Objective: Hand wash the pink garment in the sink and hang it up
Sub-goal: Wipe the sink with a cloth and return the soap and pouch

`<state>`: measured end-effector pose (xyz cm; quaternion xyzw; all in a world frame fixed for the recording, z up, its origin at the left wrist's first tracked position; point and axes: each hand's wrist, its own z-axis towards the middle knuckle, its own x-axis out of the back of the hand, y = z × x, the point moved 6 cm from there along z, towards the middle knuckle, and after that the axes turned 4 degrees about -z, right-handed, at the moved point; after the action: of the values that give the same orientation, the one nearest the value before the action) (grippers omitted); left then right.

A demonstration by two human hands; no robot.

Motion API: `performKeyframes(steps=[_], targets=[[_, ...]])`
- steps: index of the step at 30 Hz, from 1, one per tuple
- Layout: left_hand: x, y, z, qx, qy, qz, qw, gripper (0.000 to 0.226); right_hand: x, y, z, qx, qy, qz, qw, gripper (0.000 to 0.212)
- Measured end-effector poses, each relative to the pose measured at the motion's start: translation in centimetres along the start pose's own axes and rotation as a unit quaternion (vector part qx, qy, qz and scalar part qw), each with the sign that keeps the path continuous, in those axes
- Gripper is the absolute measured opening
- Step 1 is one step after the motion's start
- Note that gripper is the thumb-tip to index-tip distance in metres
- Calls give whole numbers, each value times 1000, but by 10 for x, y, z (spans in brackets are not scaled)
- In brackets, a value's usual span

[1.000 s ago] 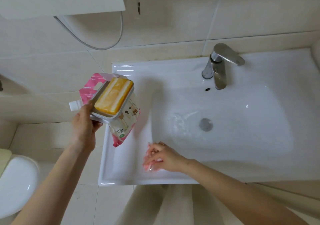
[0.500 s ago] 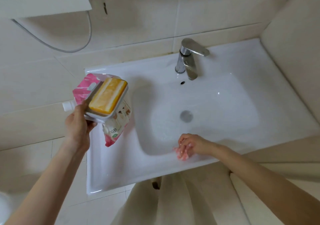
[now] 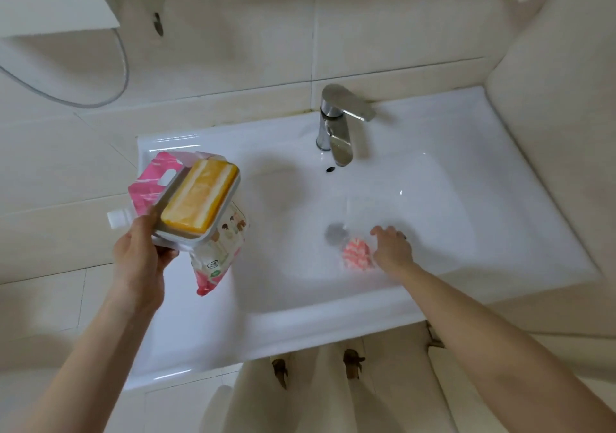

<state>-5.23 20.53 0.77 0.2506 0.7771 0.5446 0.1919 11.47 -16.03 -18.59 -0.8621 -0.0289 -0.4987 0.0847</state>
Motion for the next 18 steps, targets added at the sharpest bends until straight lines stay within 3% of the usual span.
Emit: performKeyframes(steps=[1, 4, 5, 8, 11, 14, 16, 18], targets=[[-2, -3, -3, 1, 2, -1, 1000, 25, -7, -8, 2, 37, 10, -3, 999, 36], [-14, -10, -12, -2, 1, -10, 1000, 24, -39, -36, -2, 185, -97, -20, 978, 43], [-17, -12, -15, -3, 2, -10, 1000, 24, -46, -35, 1, 190, -96, -37, 976, 46], [-27, -16, -22, -4, -1, -5, 1000, 25, -36, -19, 15, 124, 6, -84, 989, 52], [-35, -20, -23, -2, -6, 2, 1000, 26, -39, -28, 18, 239, -14, -150, 959, 51], [-45, -26, -23, 3, -12, 16, 1000, 24, -27, -10, 33, 137, 23, -120, 983, 38], [-51, -30, -23, 11, -10, 19, 1000, 23, -28, -7, 30, 136, -14, -55, 989, 34], [-56, -33, -22, 22, -10, 22, 999, 24, -29, -14, 10, 170, -113, 44, 978, 30]])
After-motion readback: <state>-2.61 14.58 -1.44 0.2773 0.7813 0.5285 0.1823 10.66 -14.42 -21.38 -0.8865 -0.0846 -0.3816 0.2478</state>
